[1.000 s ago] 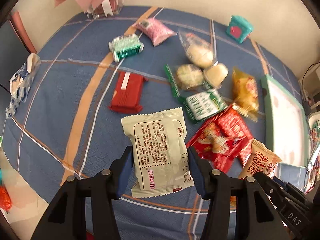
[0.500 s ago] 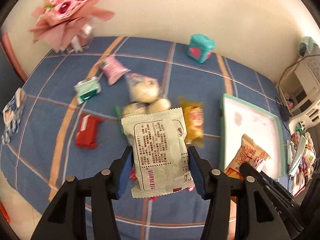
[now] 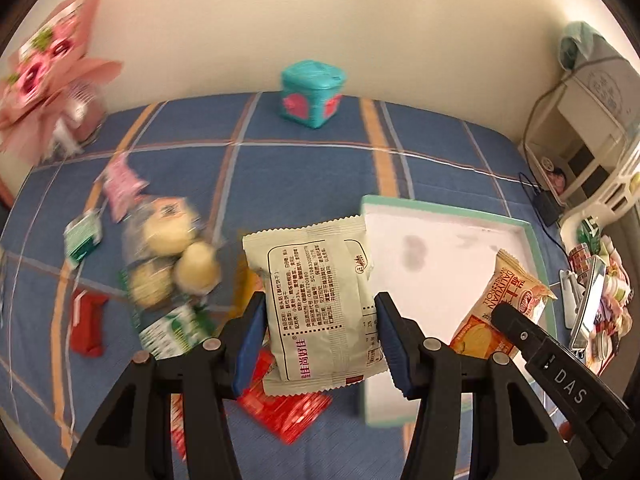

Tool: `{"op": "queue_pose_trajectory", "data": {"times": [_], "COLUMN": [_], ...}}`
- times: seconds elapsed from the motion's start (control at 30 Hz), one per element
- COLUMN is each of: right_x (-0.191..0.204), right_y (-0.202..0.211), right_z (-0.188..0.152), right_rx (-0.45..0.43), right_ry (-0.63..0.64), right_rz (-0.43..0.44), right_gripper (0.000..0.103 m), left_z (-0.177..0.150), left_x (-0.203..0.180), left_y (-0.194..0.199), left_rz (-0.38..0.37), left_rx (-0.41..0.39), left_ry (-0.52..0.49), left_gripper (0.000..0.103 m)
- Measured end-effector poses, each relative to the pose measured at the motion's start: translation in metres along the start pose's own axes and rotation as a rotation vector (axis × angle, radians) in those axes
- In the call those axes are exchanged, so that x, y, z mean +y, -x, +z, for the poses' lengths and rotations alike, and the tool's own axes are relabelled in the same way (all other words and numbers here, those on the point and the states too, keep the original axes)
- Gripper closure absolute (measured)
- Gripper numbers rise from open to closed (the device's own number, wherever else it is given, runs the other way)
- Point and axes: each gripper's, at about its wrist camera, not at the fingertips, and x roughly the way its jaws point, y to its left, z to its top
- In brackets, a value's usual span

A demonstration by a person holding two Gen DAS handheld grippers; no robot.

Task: Organize snacks
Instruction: 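Lift both held snacks and carry them over the teal-rimmed white tray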

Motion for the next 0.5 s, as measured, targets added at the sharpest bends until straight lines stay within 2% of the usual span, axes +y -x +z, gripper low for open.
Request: {"op": "queue_pose_trajectory", "data": {"times": [0.5], "right_x": [-0.026], "right_y": [-0.024], "right_z": [0.043], "right_rx": [-0.049], "right_ry": [-0.027], "right_rz": [-0.119], "right_gripper": [0.072], "left_z": [0.030], "left_x": [-0.054], "left_y": [-0.064], "left_rz": [-0.061], "left_rx": [0.008], "left_ry": [-0.104], "left_gripper": [0.047]}}
